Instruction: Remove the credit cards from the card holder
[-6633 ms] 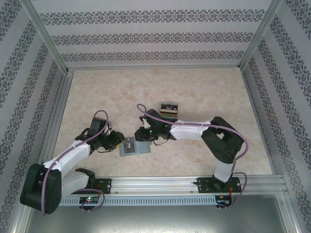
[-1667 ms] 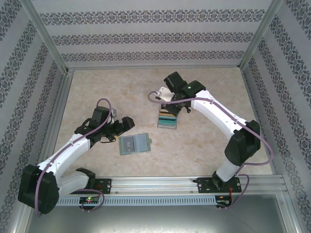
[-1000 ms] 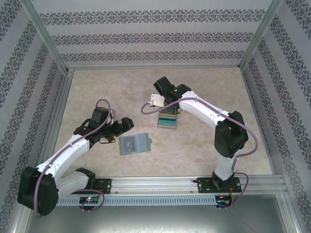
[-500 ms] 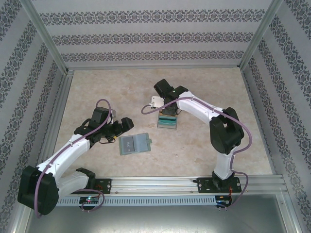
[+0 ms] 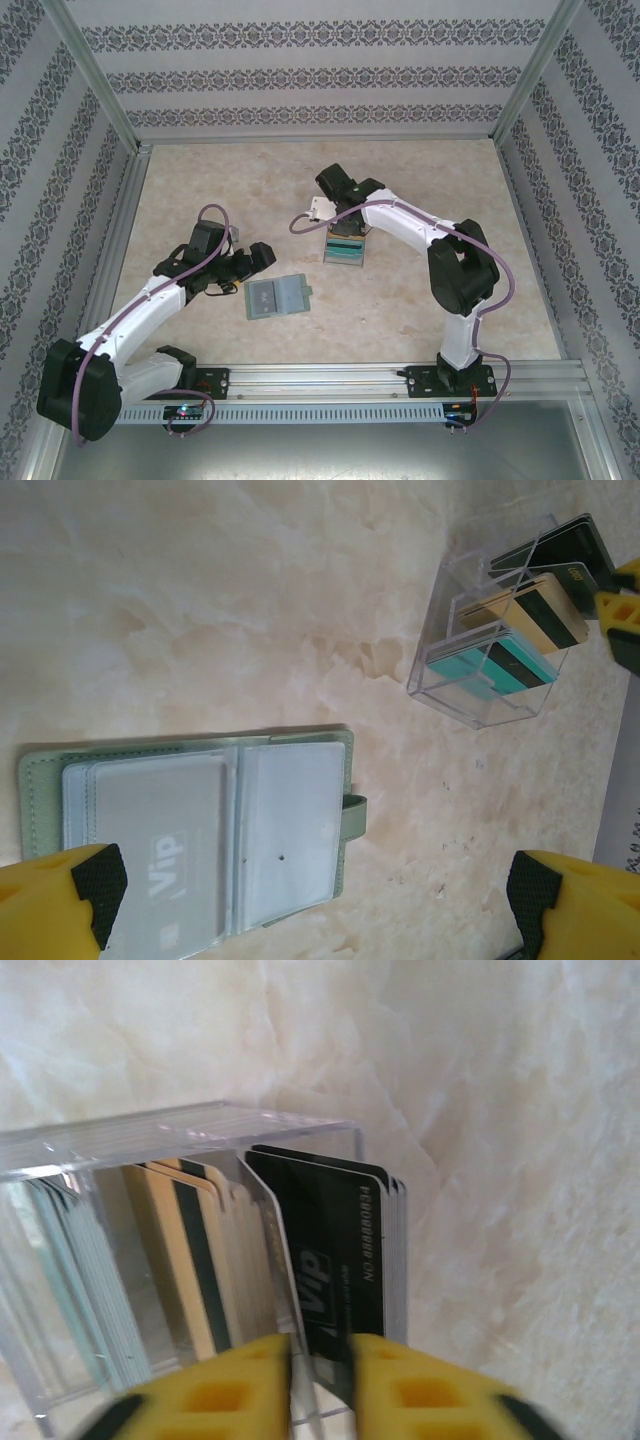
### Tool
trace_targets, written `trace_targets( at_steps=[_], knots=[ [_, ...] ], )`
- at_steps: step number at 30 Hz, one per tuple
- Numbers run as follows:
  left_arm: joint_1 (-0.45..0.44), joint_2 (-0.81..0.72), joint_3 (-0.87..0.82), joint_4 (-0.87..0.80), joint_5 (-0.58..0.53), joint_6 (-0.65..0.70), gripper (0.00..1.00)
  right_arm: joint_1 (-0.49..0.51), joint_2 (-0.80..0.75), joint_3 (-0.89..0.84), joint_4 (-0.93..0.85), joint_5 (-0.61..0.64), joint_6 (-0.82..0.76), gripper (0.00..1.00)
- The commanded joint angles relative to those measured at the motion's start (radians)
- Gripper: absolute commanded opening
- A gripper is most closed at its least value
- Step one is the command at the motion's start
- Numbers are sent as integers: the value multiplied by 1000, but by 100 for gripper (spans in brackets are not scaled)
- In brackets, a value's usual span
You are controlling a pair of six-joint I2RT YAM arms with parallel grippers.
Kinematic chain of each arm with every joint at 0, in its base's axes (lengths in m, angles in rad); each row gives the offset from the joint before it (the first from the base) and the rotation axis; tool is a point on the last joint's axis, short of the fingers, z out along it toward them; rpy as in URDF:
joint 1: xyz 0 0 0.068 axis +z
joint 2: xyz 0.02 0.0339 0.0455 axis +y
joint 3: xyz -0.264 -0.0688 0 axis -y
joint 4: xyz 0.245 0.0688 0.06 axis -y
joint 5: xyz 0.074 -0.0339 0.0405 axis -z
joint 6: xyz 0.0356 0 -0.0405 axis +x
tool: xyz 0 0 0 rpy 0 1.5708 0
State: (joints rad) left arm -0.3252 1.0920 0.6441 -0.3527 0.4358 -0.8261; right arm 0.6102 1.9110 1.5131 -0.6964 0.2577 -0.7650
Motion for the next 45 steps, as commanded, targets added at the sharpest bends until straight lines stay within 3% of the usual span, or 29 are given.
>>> trace_targets(
  at_steps=[1, 13, 18, 30, 36, 41, 45],
  knots=[
    [9, 9, 4, -6, -5, 19, 100, -9, 11, -17, 25, 49, 14, 33],
    [11, 3, 0, -6, -6, 19, 100, -25, 32, -3, 71, 140, 53, 33],
    [11, -2, -3, -9, -8, 16, 99, -26, 0, 15, 54, 106, 114, 33],
    [15, 7, -61, -38, -23, -8, 96, 39, -220, -8, -4, -146, 544, 33],
    [15, -9, -101, -38, -13, -20, 82, 105, -288, -188, 108, -348, 890, 31],
    [14, -1, -116, -20, 11, -23, 70, 210, -252, -315, 215, -398, 1100, 30],
    [14, 8, -136, 10, 36, -32, 65, 290, -211, -380, 304, -425, 1195, 30]
  ],
)
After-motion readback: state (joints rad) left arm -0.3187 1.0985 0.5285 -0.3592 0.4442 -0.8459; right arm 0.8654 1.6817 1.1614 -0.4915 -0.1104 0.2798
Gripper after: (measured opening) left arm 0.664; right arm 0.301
